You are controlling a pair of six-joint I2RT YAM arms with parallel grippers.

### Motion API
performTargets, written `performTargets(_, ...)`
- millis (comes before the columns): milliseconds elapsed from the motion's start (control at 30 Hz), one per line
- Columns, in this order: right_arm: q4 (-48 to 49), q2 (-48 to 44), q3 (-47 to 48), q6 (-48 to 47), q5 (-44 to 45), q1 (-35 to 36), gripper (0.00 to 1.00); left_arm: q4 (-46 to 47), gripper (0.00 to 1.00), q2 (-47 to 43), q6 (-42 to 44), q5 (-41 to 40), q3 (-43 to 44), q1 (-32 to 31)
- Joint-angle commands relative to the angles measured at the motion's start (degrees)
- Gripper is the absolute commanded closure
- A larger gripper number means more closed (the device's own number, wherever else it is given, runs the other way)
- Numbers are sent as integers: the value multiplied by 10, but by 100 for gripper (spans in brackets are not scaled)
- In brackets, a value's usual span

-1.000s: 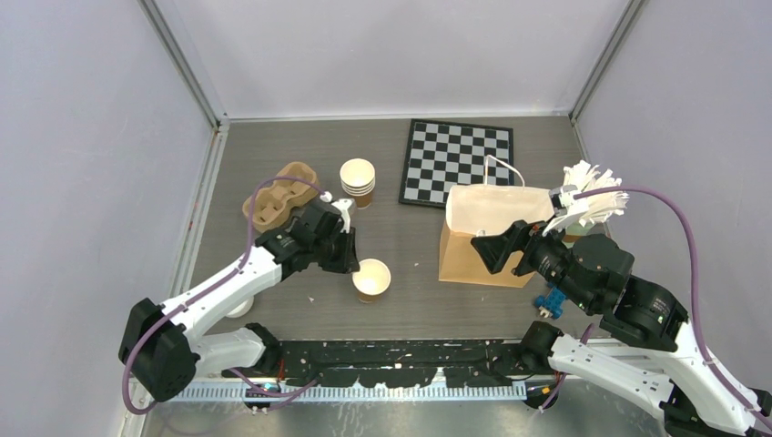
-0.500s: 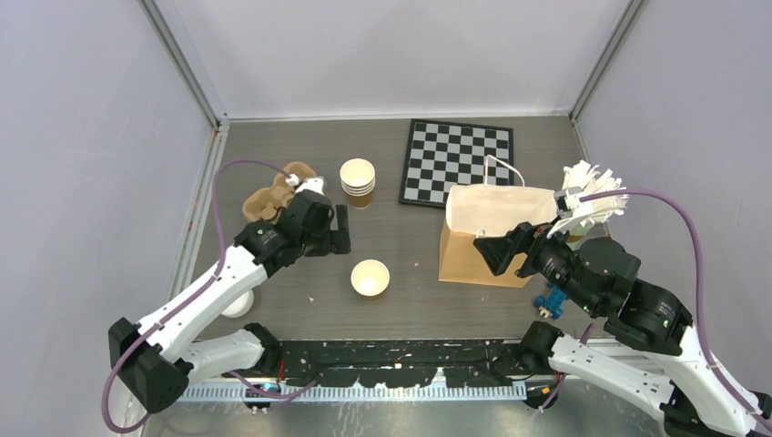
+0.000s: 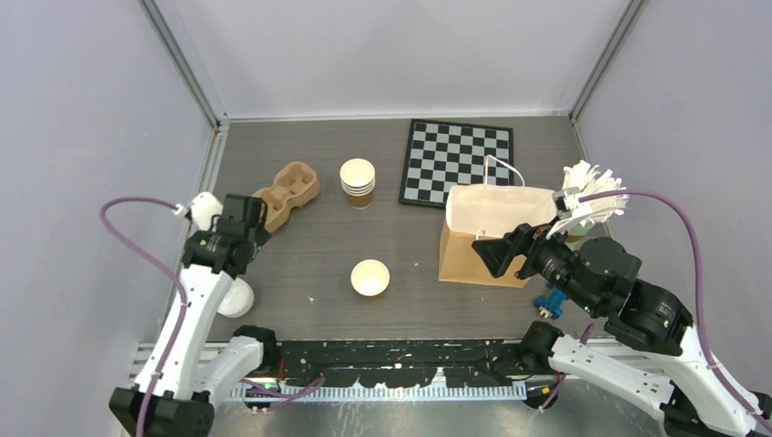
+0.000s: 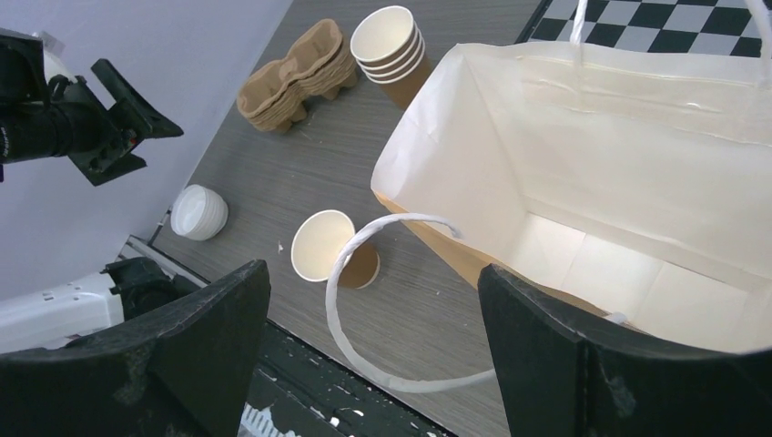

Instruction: Pack the takeout coffee

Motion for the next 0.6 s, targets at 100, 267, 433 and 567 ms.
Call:
performTargets(100, 4, 14, 5, 5, -26, 0, 12, -9, 20, -18, -124, -40, -24, 166)
performTargets(267, -9, 40, 21, 6, -38, -1, 12, -48, 21, 70, -166, 16, -7, 272)
performTargets(433, -21, 61, 50, 7, -52, 0, 12, -27, 35, 120, -188, 100, -33, 355)
performTargets(567, -23, 63, 58, 19, -55, 0, 13, 29, 41, 122, -180, 109, -56, 370)
